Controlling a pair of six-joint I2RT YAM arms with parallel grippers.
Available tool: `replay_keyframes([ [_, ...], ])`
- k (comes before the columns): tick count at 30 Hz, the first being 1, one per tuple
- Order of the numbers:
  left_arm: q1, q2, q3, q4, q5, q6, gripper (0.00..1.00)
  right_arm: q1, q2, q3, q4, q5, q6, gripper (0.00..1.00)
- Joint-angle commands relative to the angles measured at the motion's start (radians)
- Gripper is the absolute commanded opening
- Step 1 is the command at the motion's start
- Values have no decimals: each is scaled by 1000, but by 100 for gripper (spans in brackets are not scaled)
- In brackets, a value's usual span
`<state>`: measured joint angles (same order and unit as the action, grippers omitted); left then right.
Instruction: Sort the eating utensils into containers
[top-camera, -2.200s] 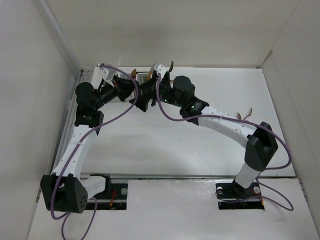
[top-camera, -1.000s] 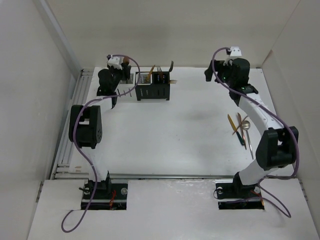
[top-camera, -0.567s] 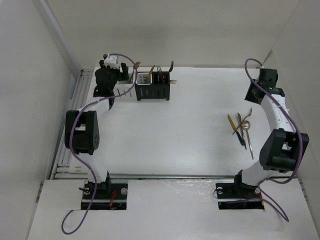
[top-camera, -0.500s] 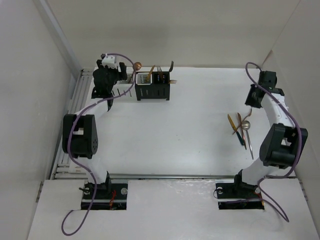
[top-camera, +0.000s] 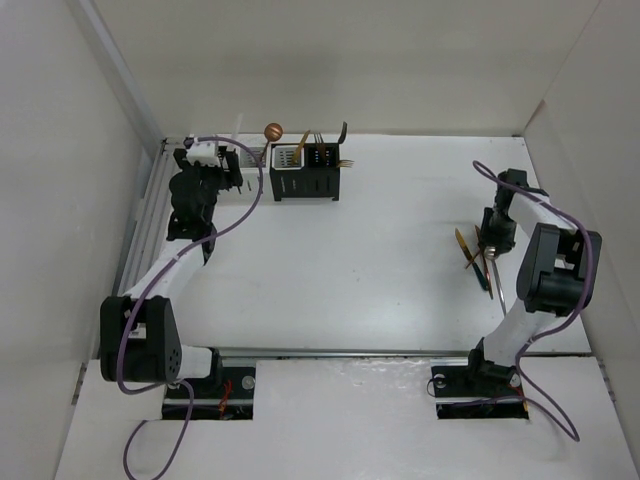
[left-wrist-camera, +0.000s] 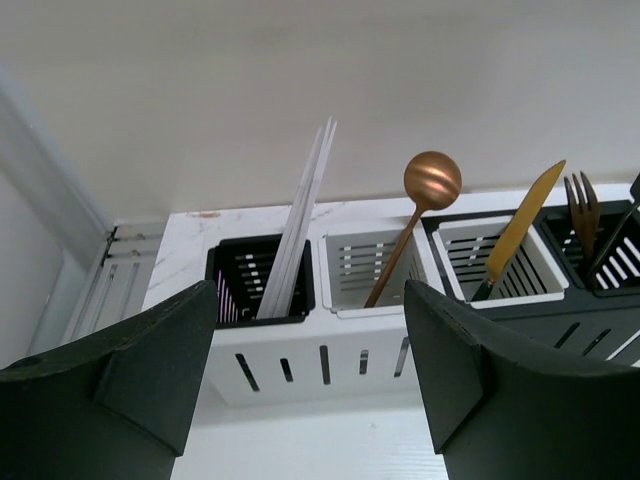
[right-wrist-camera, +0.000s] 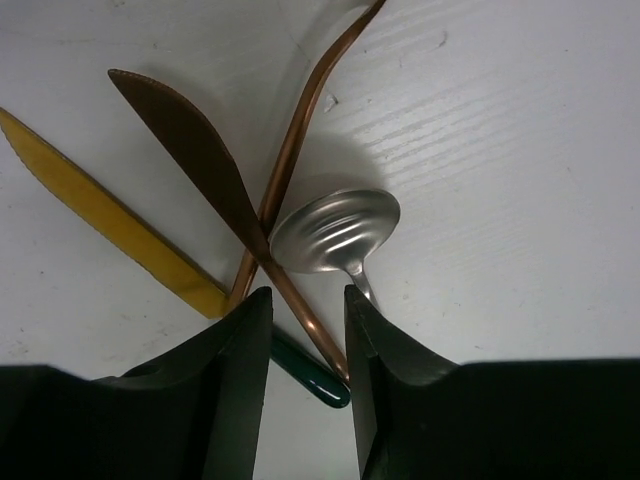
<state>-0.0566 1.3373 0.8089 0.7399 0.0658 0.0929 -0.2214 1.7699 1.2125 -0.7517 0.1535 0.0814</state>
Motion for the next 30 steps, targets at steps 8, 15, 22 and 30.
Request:
replay_keyframes([
  [8, 6, -67, -31, 35, -49, -6, 72, 1, 111, 21, -29, -52, -25, 37],
  [15, 6, -76, -31, 35, -60, 4, 73, 1, 120, 59, -18, -41, -45, 6],
  [22, 6, -76, -31, 35, -40, 14, 73, 1, 31, 102, -18, -51, -80, 0],
  [30, 6, -76, -22, 4, 83, 24, 73, 141, -229, 286, 63, -132, -111, 0],
])
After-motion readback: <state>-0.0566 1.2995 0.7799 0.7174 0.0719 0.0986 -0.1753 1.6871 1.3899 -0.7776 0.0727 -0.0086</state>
